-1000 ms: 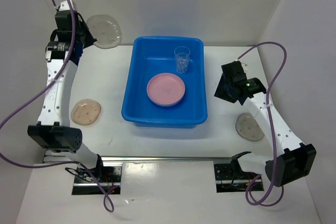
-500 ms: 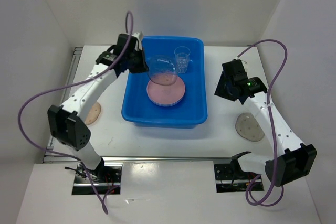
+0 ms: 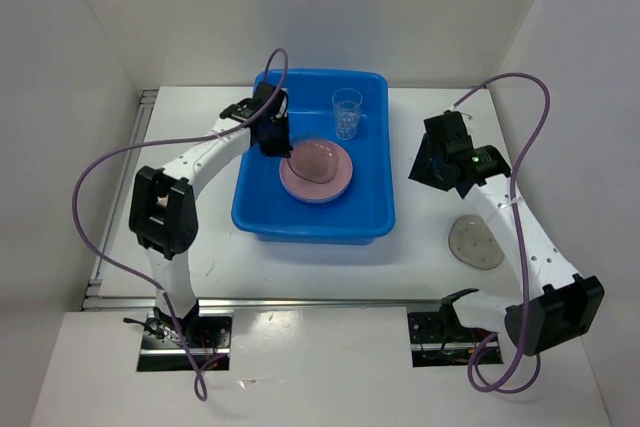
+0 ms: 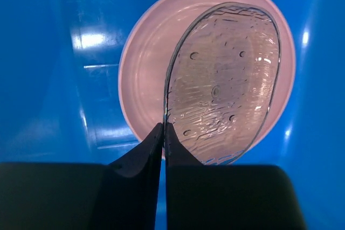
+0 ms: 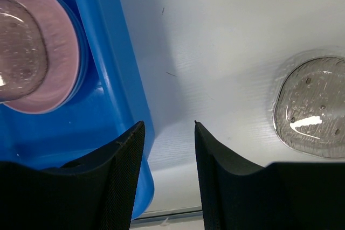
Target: Place the mixed dishes into the plastic bin
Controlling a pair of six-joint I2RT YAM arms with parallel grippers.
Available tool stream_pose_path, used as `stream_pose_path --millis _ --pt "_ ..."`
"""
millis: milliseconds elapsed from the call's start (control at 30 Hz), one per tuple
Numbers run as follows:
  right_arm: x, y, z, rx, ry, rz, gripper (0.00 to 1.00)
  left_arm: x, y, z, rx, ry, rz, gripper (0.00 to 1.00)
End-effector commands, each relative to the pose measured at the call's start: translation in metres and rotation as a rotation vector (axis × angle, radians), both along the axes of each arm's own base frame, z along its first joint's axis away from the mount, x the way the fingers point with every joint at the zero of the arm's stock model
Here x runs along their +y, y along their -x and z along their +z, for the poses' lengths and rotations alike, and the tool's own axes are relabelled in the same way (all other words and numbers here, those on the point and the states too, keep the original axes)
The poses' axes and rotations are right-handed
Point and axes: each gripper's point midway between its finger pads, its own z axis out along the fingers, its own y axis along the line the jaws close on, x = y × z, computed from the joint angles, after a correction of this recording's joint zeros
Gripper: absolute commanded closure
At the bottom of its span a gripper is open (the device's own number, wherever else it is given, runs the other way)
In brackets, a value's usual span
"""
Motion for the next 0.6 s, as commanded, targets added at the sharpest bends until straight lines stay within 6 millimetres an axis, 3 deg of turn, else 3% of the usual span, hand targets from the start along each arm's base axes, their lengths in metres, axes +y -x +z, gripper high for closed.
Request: stream_pose_path --millis 0,33,67,133,200,233,267,300,333,367,400,433,467,500,567 --pt "-0.001 -0.009 0.03 -0.092 -0.006 -0.014 0.52 -0.004 -0.014 0.0 -0.025 0.002 0.003 0.89" --pt "-0.001 -0.01 0.028 -0.083 -0.003 -0.014 0.52 -0.004 -0.014 0.0 -0.025 0.002 0.003 0.71" --pt "0.0 -0.01 0.028 -0.084 -0.009 -0.02 0.52 -0.004 -0.014 0.0 -0.025 0.002 0.003 0.59" --pt "0.001 -0.013 0.028 -0.079 -0.008 -0.02 0.52 -0.008 -0.011 -0.003 -0.017 0.015 -0.02 0.48" --pt "0.002 -0.014 0.024 -0.067 -0.011 -0.014 0.52 -0.005 -0.017 0.013 -0.064 -0.003 -0.03 0.32" --pt "0.003 -0.015 0.028 -0.075 -0.014 -0.014 0.52 0.001 -0.021 0.026 -0.099 -0.031 -0.018 0.28" --pt "0.005 -0.016 0.029 -0.083 -0.025 -0.008 0.52 0.008 -0.027 0.058 -0.158 -0.055 0.004 0.26" --pt "0.006 -0.016 0.029 -0.084 -0.032 -0.014 0.52 0.017 -0.031 0.077 -0.21 -0.096 0.016 0.23" --pt "0.006 -0.018 0.03 -0.092 -0.034 -0.014 0.52 0.041 -0.036 0.111 -0.3 -0.14 0.087 0.23" --pt "0.006 -0.018 0.03 -0.092 -0.034 -0.014 0.52 0.055 -0.037 0.129 -0.342 -0.155 0.121 0.23" --pt "0.008 -0.018 0.03 -0.09 -0.042 -0.007 0.52 0.089 -0.041 0.138 -0.352 -0.176 0.198 0.24" --pt "0.009 -0.016 0.026 -0.078 -0.046 -0.002 0.52 0.115 -0.038 0.159 -0.394 -0.182 0.264 0.25" --pt "0.01 -0.018 0.027 -0.086 -0.048 -0.001 0.52 0.142 -0.034 0.155 -0.376 -0.206 0.328 0.27" --pt "0.012 -0.019 0.025 -0.085 -0.056 0.004 0.52 0.19 -0.032 0.153 -0.37 -0.236 0.447 0.27" --pt "0.014 -0.019 0.023 -0.085 -0.059 0.019 0.52 0.238 -0.008 0.127 -0.324 -0.258 0.596 0.2"
